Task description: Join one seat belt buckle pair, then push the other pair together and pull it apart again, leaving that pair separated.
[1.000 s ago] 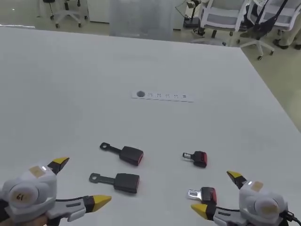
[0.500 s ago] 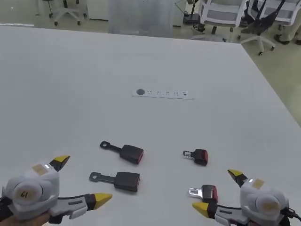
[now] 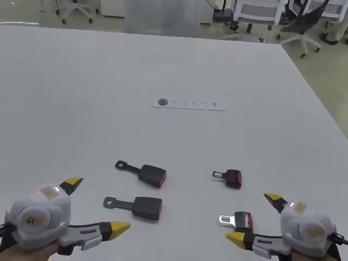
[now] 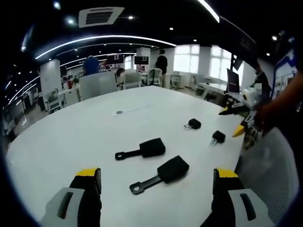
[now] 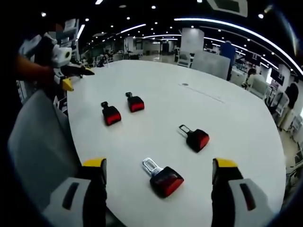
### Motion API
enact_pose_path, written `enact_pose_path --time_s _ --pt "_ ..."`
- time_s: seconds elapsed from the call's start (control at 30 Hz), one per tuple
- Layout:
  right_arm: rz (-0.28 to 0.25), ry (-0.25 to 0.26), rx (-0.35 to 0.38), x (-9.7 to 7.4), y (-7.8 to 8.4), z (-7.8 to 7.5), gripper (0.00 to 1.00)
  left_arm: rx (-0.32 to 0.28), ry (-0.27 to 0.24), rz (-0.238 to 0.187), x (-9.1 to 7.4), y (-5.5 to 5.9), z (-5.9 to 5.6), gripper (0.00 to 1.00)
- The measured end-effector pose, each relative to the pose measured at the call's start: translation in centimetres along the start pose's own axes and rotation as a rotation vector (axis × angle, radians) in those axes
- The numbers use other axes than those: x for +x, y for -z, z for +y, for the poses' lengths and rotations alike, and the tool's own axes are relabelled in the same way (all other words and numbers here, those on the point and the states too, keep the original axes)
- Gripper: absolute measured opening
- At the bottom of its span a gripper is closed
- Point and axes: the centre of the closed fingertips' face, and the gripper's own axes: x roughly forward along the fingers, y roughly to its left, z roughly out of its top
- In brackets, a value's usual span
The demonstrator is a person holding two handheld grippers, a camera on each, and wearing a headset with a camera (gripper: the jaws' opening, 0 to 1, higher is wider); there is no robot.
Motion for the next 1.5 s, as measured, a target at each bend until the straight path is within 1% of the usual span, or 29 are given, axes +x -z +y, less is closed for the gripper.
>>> enact_pose_path --time_s 0.27,0.37,0.5,0.67,0.73,0.87,1.0,1.07,1.17,1.27,1.33,1.37,1.43,1.47,1.5 --pt "0.027 -0.042 -0.016 0.5 0.5 -0.3 0.93 0.013 0.019 0.016 1.0 0.3 -0.2 1.00" --pt "0.043 -0.067 -0.010 0.8 0.8 -0.3 0.93 0.018 0.026 0.025 1.4 0.4 -0.2 1.00" --pt "0.057 -0.087 -0.011 1.2 1.1 -0.4 0.93 0.028 0.037 0.043 2.0 0.9 -0.1 1.00" --pt "0.073 -0.109 -0.034 1.8 1.3 -0.4 0.92 0.028 0.048 0.052 2.7 0.9 0.0 1.00" --pt "0.078 -0.121 -0.039 1.9 1.4 -0.4 0.92 0.039 0.054 0.051 2.9 0.9 -0.1 1.00" --pt "0.088 -0.139 -0.045 2.3 1.6 -0.8 0.91 0.055 0.071 0.063 3.5 1.0 -0.1 0.99" --pt "0.102 -0.159 -0.052 2.4 1.8 -0.9 0.91 0.070 0.088 0.085 4.0 1.3 -0.3 0.97" --pt "0.105 -0.169 -0.055 2.5 1.8 -0.9 0.89 0.077 0.097 0.093 4.3 1.6 -0.3 0.97" --pt "0.124 -0.194 -0.052 2.6 2.2 -0.8 0.87 0.100 0.115 0.106 4.8 1.9 -0.4 0.95" --pt "0.135 -0.215 -0.058 2.9 2.6 -0.8 0.86 0.124 0.150 0.131 5.2 2.3 -0.9 0.90" --pt "0.146 -0.238 -0.052 2.9 2.8 -0.7 0.85 0.136 0.171 0.138 5.7 2.4 -1.2 0.88" --pt "0.151 -0.257 -0.046 2.9 2.8 -0.5 0.85 0.132 0.181 0.138 5.9 2.4 -1.2 0.89" --pt "0.166 -0.268 -0.051 3.1 3.3 -0.7 0.84 0.129 0.193 0.137 6.5 2.4 -1.2 0.89" --pt "0.173 -0.275 -0.052 3.1 3.5 -0.8 0.84 0.129 0.201 0.143 6.7 2.5 -1.3 0.88" --pt "0.179 -0.282 -0.048 3.2 3.6 -0.8 0.83 0.136 0.214 0.158 7.1 2.8 -1.3 0.88"
